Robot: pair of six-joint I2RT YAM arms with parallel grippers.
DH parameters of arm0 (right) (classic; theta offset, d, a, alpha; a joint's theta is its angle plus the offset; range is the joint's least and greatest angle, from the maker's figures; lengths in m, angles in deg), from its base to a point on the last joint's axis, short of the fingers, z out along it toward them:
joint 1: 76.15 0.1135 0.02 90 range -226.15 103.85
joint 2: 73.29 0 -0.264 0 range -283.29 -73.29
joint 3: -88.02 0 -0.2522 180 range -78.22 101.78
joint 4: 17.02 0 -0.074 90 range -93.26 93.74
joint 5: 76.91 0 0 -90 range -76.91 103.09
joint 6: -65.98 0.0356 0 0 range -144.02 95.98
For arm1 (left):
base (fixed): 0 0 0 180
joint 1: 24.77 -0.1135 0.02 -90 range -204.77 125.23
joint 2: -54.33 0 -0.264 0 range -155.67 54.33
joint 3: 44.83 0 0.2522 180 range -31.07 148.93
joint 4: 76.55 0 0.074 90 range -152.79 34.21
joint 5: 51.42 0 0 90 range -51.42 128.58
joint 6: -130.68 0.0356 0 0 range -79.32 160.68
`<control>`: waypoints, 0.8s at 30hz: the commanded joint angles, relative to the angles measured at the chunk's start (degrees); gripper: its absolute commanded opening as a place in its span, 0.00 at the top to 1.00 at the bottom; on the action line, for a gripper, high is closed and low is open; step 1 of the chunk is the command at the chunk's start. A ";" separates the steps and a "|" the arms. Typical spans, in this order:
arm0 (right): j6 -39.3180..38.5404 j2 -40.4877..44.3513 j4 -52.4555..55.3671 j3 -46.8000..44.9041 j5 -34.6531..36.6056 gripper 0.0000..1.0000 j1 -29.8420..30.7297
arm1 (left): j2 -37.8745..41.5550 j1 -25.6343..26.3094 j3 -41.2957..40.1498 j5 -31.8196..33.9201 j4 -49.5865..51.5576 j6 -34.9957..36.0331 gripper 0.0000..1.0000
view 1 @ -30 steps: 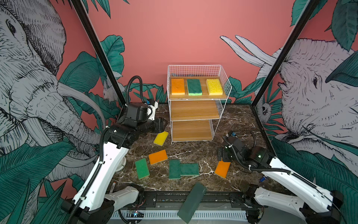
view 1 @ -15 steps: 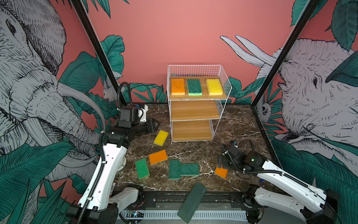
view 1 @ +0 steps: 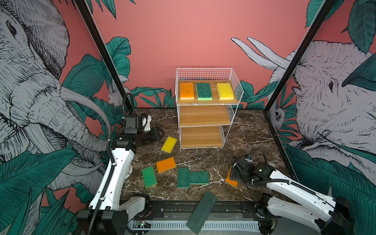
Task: Arrange cleaning sponges on a shelf
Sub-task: Pick up the cleaning sponge from the bottom-right of the table.
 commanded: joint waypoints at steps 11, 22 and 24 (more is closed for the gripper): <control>5.28 -11.47 -9.99 -0.92 -8.78 0.01 -2.05 | -1.63 -0.39 -1.46 -1.60 -2.29 -0.37 0.47; 4.72 -15.63 -12.00 -1.14 -11.66 0.02 -2.14 | -1.27 -0.51 -3.10 -1.90 -3.69 -0.73 0.47; 4.76 -16.02 -12.09 -1.38 -12.05 0.01 -2.08 | -1.37 -0.51 -2.97 -1.93 -3.93 -0.75 0.47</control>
